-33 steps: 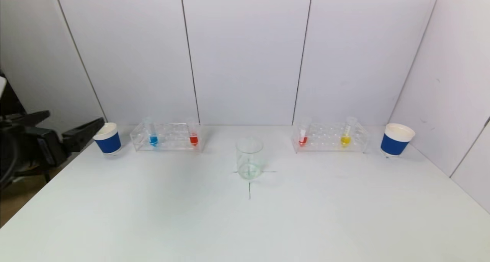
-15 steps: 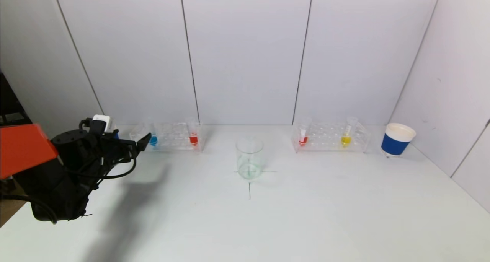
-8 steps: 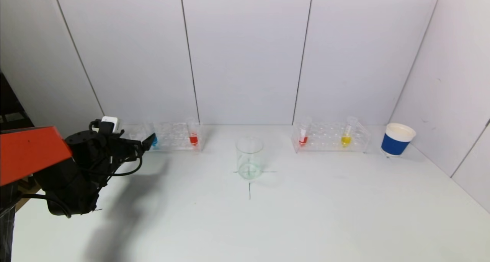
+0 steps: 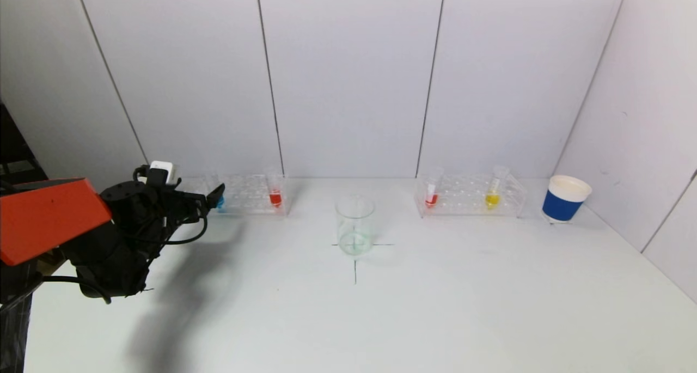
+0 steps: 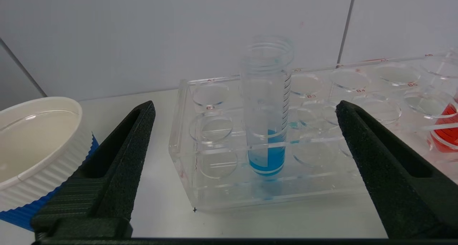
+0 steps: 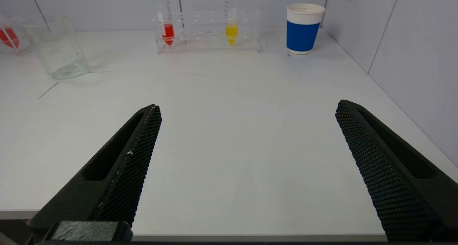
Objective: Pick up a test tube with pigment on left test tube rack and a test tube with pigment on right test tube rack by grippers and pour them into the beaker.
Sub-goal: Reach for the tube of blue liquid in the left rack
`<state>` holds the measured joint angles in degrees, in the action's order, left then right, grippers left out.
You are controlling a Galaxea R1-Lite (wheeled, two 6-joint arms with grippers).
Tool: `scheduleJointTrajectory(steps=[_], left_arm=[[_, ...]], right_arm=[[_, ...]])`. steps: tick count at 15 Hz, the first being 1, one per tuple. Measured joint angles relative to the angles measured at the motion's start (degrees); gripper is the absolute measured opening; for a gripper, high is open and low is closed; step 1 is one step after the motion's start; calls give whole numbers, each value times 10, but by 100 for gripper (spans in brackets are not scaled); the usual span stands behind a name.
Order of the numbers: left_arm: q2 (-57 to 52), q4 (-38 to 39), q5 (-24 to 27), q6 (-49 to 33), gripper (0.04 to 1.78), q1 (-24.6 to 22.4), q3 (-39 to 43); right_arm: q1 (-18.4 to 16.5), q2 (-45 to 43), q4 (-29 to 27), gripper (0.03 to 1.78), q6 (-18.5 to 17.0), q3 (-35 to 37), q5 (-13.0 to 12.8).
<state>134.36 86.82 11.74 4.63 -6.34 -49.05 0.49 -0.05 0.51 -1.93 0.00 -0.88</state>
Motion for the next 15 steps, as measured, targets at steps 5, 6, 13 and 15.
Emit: scheduleJointTrajectory(steps=[5, 6, 13, 15], left_arm=[[3, -21, -1, 0, 176, 3, -20], [4, -21, -1, 1, 176, 3, -24], [17, -43, -5, 2, 176, 10, -64], [21, -52, -7, 2, 176, 15, -74]], right_arm=[[0, 0, 0, 177, 0, 0, 0], [0, 0, 0, 177, 0, 0, 0], [0, 0, 0, 177, 0, 0, 0], [0, 0, 0, 177, 0, 0, 0]])
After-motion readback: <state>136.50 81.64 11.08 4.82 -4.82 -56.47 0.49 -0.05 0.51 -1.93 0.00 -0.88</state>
